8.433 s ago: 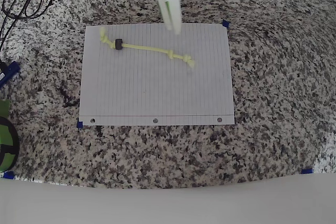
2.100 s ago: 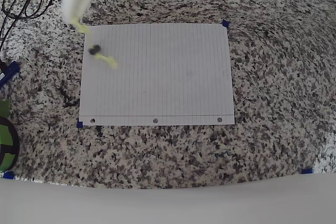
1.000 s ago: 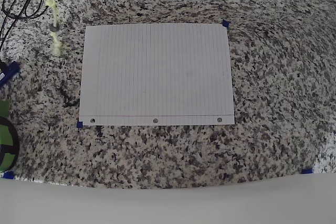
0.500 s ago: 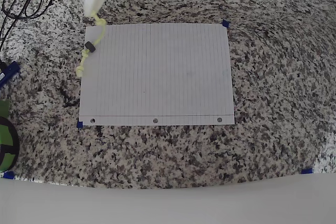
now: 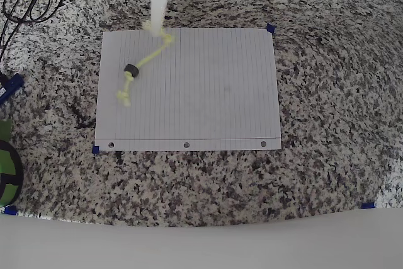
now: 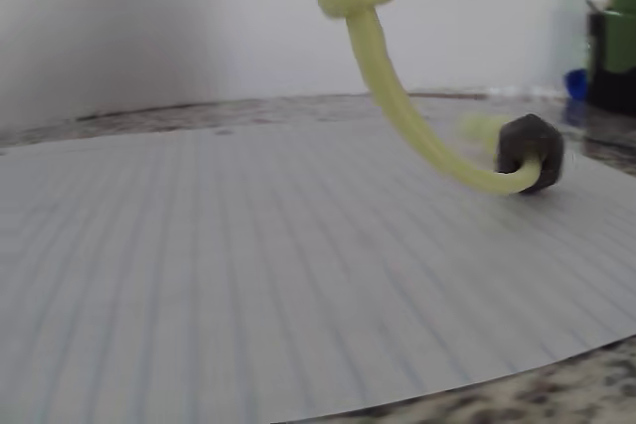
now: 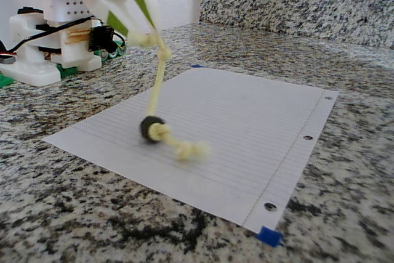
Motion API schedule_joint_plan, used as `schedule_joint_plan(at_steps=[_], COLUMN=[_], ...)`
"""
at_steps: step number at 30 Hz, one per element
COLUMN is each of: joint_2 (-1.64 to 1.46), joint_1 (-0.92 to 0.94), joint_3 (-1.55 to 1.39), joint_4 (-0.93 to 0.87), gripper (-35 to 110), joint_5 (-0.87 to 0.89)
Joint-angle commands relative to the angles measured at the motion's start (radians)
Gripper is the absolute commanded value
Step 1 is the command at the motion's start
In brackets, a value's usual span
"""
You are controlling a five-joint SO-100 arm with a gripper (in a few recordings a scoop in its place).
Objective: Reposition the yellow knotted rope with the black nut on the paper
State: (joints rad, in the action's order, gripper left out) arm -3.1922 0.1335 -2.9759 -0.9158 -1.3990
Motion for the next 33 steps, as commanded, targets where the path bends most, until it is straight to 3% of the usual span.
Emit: schedule_joint_plan(at_steps=[1, 18, 33], joint_2=[-0.034, -0.086, -0.101], joint_1=[-0.071, -0.255, -0.275], joint_3=[-0.018, -0.106, -0.147], joint_4=[0.002, 0.048, 0.067], gripper=[0, 0, 0], joint_5=[0.009, 0.009, 0.012])
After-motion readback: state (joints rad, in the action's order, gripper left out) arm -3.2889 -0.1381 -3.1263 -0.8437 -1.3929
